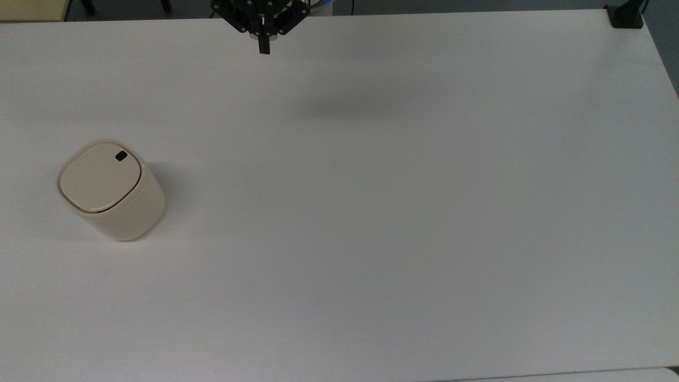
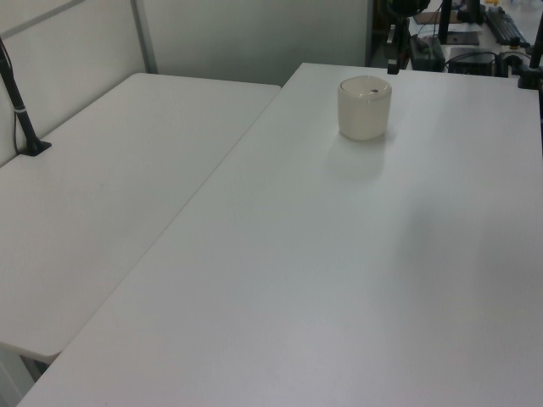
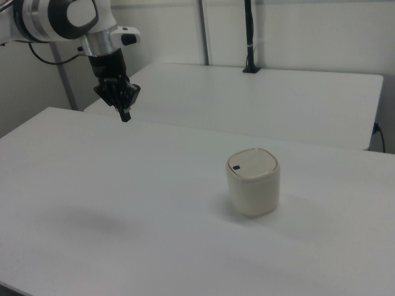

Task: Open the trash bin
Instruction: 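Move the gripper over the cream bin's lid near its dark slot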

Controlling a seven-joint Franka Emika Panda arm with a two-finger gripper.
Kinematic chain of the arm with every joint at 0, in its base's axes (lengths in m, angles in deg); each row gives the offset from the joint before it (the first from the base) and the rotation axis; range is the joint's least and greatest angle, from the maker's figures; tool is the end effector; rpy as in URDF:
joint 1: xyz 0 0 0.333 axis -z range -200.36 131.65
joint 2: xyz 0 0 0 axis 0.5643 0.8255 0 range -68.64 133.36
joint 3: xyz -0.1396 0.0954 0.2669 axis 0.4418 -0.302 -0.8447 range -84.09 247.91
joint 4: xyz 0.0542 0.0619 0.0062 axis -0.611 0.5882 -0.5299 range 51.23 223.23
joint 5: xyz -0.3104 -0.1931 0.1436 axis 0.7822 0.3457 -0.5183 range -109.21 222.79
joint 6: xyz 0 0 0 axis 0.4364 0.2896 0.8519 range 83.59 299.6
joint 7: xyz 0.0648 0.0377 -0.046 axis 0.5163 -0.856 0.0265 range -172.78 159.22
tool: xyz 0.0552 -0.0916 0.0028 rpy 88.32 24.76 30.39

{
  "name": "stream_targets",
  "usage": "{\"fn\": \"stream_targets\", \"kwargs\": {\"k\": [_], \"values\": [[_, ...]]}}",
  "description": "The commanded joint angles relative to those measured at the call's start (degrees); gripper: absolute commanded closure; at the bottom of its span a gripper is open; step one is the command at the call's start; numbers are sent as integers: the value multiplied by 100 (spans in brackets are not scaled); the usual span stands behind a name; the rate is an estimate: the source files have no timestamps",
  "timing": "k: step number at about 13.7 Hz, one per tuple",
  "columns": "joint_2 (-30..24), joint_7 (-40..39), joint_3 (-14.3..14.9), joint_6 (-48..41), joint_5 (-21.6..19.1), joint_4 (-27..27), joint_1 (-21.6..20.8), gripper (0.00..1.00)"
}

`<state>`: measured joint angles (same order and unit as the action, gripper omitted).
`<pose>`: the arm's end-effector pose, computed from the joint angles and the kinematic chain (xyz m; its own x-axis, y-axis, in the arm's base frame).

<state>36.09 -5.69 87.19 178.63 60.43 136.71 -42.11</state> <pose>0.5800 0.0204 0.5985 0.9995 0.0289 0.0157 0.0277 -0.9972 0.0692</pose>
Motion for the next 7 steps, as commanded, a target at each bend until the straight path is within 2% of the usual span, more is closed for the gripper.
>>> {"fn": "stream_targets", "kwargs": {"k": [1, 4, 7], "values": [[-22, 285, 70, 158, -223, 17, 150, 100], [127, 645, 70, 623, -232, 8, 458, 100], [478, 936, 79, 1395, -223, -1, 967, 100]]}}
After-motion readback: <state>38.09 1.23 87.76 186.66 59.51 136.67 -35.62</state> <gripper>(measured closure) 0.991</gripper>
